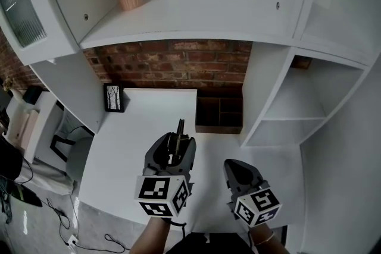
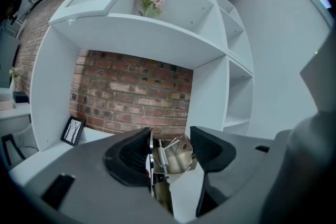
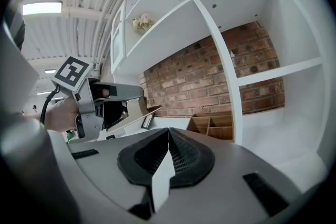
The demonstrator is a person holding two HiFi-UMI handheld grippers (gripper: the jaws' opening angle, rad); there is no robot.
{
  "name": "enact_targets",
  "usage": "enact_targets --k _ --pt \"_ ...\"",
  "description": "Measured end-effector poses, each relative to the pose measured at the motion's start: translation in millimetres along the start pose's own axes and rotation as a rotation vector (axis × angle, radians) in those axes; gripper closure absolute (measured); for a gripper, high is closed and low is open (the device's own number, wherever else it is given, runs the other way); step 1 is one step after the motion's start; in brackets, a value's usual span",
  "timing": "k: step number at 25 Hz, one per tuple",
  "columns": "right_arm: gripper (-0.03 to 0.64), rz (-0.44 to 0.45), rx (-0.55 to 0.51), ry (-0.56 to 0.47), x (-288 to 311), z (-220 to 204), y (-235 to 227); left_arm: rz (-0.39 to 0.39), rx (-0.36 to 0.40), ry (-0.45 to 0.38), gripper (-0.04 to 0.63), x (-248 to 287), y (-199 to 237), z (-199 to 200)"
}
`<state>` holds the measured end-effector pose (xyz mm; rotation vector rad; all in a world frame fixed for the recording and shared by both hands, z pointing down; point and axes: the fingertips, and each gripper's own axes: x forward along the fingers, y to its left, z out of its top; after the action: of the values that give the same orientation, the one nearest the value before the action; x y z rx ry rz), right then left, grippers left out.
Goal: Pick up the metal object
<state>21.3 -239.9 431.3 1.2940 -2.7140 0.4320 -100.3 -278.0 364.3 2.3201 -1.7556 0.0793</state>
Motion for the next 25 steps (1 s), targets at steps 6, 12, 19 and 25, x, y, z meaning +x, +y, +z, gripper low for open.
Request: enact_targets --k 6,12,19,25 --pt "0.611 -0.014 -0.016 -0.036 -13 6 19 -0.056 0.048 0.015 0.346 -31 -9 -5" --pt "0.611 -0.02 -0.036 -0.06 -28 7 39 -0.104 0.063 0.035 0.347 -59 -18 -17" --pt "0.611 -0.026 -0.052 -0.077 -44 5 58 -0.143 0.076 0.058 0.347 -87 -25 -32" --pt "0.612 -0.027 -0.082 -0.09 -55 5 71 -0.157 0.096 0.084 0.346 -104 -29 -45"
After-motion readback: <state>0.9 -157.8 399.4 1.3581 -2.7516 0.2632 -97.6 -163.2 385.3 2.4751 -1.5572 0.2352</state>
